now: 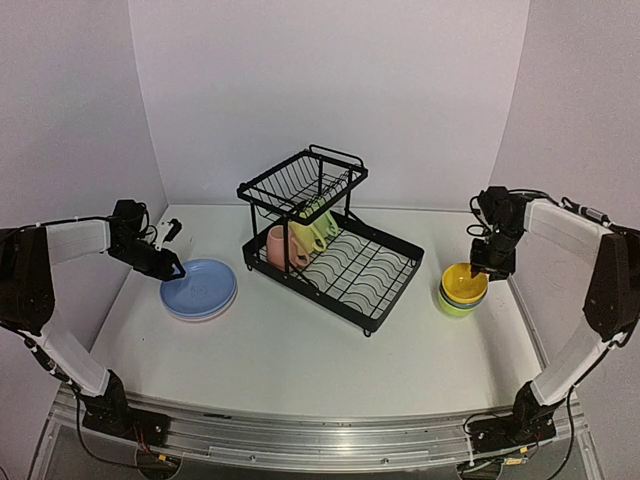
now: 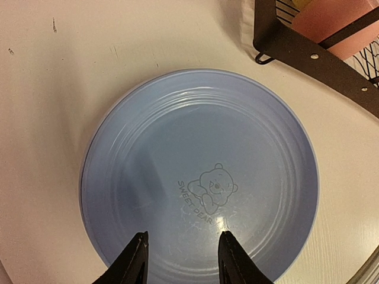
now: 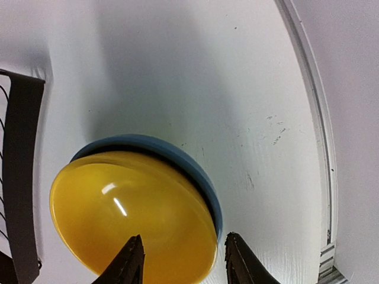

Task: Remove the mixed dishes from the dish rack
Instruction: Place the bowl at the center of the board, then pick up the cup from the dish rack.

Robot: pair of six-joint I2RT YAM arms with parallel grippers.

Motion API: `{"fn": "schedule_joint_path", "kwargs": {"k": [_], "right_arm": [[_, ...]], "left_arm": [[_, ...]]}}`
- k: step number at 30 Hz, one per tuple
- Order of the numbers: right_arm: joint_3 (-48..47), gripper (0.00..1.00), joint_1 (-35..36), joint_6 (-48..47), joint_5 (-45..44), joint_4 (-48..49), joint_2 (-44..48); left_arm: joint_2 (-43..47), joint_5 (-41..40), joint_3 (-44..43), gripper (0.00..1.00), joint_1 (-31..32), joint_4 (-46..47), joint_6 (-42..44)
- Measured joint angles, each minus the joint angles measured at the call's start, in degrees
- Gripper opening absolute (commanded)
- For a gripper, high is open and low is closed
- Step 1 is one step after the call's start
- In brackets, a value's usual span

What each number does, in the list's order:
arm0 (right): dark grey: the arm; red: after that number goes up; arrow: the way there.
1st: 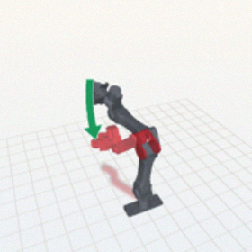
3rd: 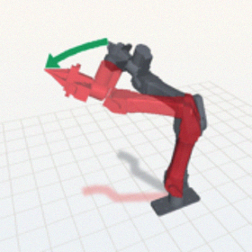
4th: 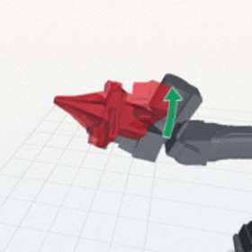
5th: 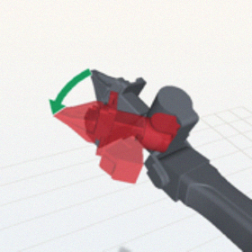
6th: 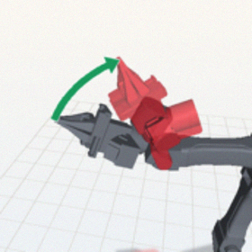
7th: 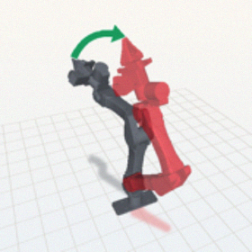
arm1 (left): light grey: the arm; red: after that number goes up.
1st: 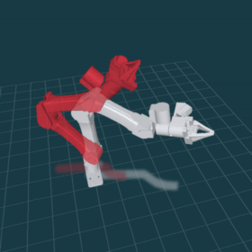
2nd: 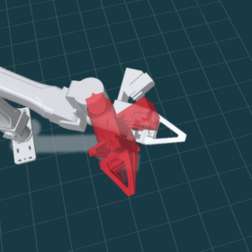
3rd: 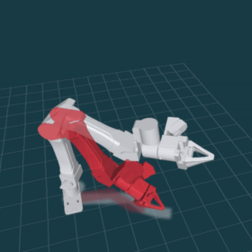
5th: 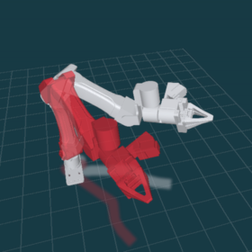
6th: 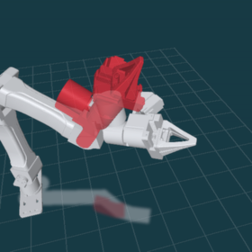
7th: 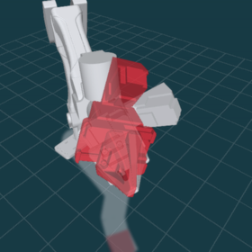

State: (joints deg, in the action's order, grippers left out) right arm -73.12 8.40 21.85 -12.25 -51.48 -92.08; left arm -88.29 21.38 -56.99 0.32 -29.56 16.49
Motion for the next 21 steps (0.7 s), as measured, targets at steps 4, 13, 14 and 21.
{"fn": "schedule_joint_path", "kwargs": {"k": [4,13,14,21], "right_arm": [[-1.6,0.6,0.0,0.4,-1.6,-1.0,1.3],[-2.6,0.57,-0.1,0.5,-0.5,-1.8,-5.0],[-2.6,0.57,-0.1,0.7,-0.2,-1.8,-6.1],[-2.9,0.58,-0.1,1.0,1.5,-1.8,-9.2]], "left_arm": [[0.0,0.0,0.0,0.4,0.0,0.0,0.0],[0.0,0.0,0.0,0.4,0.0,0.0,0.0],[0.0,0.0,0.0,0.4,0.0,0.0,0.0],[0.0,0.0,0.0,0.4,0.0,-0.2,0.0]]}}
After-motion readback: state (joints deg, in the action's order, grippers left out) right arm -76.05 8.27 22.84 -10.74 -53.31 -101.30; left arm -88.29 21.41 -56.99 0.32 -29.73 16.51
